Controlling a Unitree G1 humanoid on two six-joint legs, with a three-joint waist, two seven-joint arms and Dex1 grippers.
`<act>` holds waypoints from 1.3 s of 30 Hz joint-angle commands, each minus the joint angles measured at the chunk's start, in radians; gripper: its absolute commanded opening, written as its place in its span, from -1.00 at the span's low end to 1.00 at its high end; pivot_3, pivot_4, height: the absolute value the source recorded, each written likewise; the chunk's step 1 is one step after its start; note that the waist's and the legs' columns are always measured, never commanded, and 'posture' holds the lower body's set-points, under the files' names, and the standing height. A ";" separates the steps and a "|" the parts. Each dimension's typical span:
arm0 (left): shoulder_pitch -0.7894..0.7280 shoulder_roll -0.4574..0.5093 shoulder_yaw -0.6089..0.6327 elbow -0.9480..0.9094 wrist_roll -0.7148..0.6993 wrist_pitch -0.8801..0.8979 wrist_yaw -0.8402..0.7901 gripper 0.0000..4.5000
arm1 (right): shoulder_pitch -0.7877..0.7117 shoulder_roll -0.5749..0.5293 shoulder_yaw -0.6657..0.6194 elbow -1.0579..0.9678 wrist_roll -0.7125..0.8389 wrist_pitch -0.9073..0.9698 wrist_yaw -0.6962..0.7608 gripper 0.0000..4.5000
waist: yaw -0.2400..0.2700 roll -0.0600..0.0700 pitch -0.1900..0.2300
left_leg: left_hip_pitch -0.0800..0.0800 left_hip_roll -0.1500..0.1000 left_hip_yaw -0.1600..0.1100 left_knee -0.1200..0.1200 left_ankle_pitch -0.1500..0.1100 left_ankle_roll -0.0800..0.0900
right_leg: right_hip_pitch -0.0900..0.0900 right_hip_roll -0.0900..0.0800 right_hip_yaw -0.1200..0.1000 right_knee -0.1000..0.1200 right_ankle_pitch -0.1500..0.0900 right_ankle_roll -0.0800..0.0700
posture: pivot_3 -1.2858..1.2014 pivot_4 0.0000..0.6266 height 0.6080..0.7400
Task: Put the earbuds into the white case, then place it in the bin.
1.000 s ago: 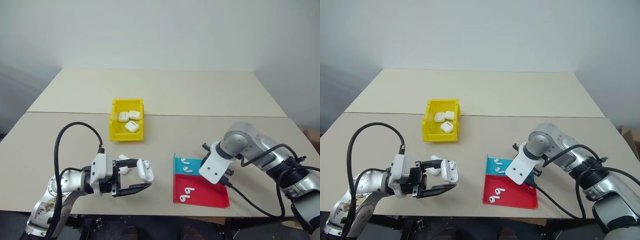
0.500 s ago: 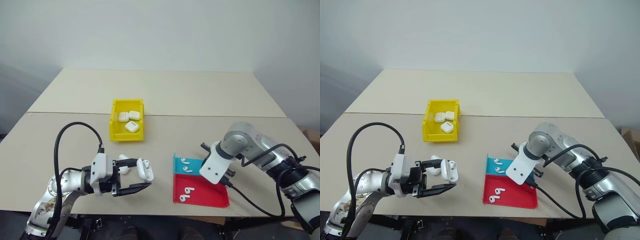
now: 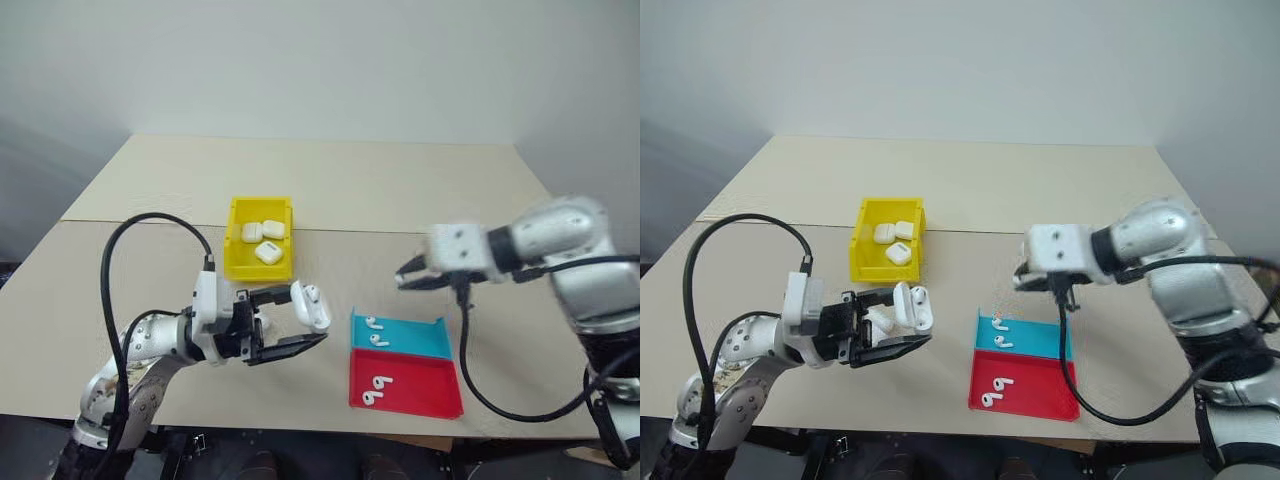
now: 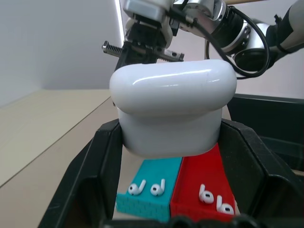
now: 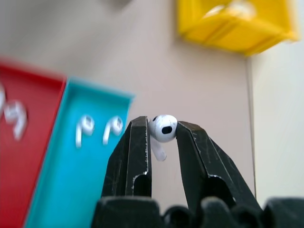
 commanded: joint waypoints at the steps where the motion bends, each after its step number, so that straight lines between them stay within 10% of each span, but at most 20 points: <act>1: -0.063 -0.022 -0.006 -0.037 -0.067 0.044 0.029 0.23 | 0.004 0.075 -0.239 -0.133 0.299 0.288 -0.127 -0.69 | -0.002 0.000 0.000 | 0.000 0.000 0.000 0.000 0.000 0.000 | 0.000 0.000 0.000 0.000 0.000 0.000 | 0.03 -0.52 1.00; 7: -0.148 -0.052 -0.038 0.002 -0.075 0.065 -0.004 0.23 | -0.011 0.266 -0.561 -0.202 0.854 0.591 -0.516 -0.69 | -0.009 0.000 0.000 | 0.001 -0.001 -0.001 0.000 0.000 0.000 | 0.001 0.000 0.000 0.001 0.000 0.000 | 0.03 -0.52 1.00; 16: -0.207 -0.101 -0.073 0.036 -0.061 0.065 -0.019 0.23 | 0.189 0.310 -0.466 -0.347 1.363 0.386 -0.969 -0.69 | -0.015 0.000 0.000 | -0.001 -0.001 -0.001 0.000 0.000 0.000 | 0.000 0.000 0.000 0.000 0.000 0.000 | 0.03 -0.52 1.00; 39: -0.203 -0.130 -0.079 0.043 -0.031 0.040 -0.033 0.23 | 0.370 0.104 -0.241 -0.384 1.340 0.210 -0.929 -0.69 | -0.014 0.000 0.000 | -0.002 -0.001 -0.002 0.000 0.000 0.000 | 0.000 0.000 0.000 -0.001 0.000 0.001 | 0.03 -0.52 1.00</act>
